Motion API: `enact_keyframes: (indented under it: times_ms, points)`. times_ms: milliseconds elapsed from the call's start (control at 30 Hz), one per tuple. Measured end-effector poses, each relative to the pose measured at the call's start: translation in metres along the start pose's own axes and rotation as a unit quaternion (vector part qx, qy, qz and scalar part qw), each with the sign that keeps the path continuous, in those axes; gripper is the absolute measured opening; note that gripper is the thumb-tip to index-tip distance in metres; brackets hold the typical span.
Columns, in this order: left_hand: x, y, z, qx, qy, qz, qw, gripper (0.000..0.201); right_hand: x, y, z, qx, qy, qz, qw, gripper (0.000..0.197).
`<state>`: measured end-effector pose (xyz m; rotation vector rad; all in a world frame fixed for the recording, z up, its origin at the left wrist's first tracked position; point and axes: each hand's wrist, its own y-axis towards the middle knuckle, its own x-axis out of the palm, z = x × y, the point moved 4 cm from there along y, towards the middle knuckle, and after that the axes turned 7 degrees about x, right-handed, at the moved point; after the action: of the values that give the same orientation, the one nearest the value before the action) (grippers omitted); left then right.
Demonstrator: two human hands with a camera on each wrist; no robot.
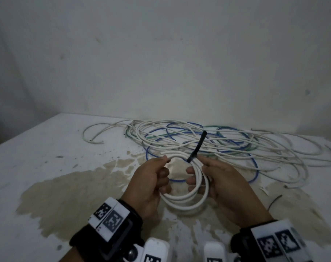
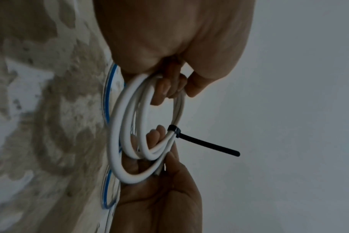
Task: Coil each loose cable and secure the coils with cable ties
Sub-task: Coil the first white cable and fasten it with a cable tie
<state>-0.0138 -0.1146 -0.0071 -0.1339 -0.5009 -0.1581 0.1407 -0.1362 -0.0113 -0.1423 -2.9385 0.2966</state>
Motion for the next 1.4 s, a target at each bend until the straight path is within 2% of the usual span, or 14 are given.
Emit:
enact_keyframes:
  times_ms: [67, 167, 267, 333, 400, 500, 567, 667, 767, 900, 1000, 1100, 1233, 1400]
  points:
    - [-0.01, -0.002, 0.006, 0.012, -0.001, 0.009, 1.0, 0.012, 0.007, 0.001, -0.001, 0.0, -0.022, -0.005, 1.0, 0.031]
    - [-0.029, -0.006, 0.017, 0.029, -0.003, 0.038, 0.999, 0.012, 0.019, 0.007, -0.005, 0.002, 0.015, -0.008, 1.0, 0.026]
    - [-0.043, -0.014, 0.023, -0.013, 0.053, 0.018, 0.998, 0.013, 0.036, 0.014, -0.009, -0.003, 0.068, 0.006, 0.998, 0.02]
    - [-0.048, -0.019, 0.024, -0.028, 0.054, 0.008, 0.998, 0.018, 0.053, 0.018, -0.008, -0.005, 0.074, 0.005, 0.997, 0.019]
    - [-0.057, -0.017, 0.029, 0.0, 0.059, 0.049, 0.997, 0.023, 0.075, 0.022, -0.003, 0.002, 0.055, -0.006, 0.998, 0.019]
    - [-0.086, -0.006, 0.042, 0.043, -0.014, 0.157, 0.986, 0.021, 0.109, 0.031, 0.009, 0.014, -0.01, -0.02, 1.0, 0.02]
    - [-0.107, -0.001, 0.052, 0.048, -0.051, 0.204, 0.977, 0.019, 0.128, 0.036, 0.015, 0.034, -0.018, -0.042, 0.998, 0.021]
    - [-0.133, -0.002, 0.062, 0.055, 0.009, 0.21, 0.976, 0.024, 0.16, 0.047, 0.018, 0.049, 0.018, -0.063, 0.997, 0.019]
    - [-0.157, -0.004, 0.073, 0.073, 0.071, 0.207, 0.973, 0.011, 0.19, 0.059, 0.019, 0.063, 0.03, -0.09, 0.994, 0.022]
    - [-0.199, 0.009, 0.102, 0.128, 0.013, 0.233, 0.964, 0.008, 0.222, 0.07, 0.02, 0.103, 0.005, -0.134, 0.986, 0.018]
    - [-0.242, 0.032, 0.129, 0.154, 0.004, 0.272, 0.95, 0.011, 0.227, 0.083, 0.023, 0.103, -0.006, -0.102, 0.989, 0.019]
    - [-0.281, 0.065, 0.149, 0.151, -0.001, 0.309, 0.939, 0.012, 0.22, 0.096, 0.025, 0.095, -0.008, -0.075, 0.993, 0.016]
    - [-0.319, 0.114, 0.158, 0.107, 0.044, 0.376, 0.919, 0.015, 0.205, 0.107, 0.027, 0.092, -0.003, -0.044, 0.995, 0.015]
    - [-0.344, 0.15, 0.157, 0.06, 0.093, 0.406, 0.907, 0.014, 0.18, 0.119, 0.033, 0.093, 0.006, -0.007, 0.996, 0.012]
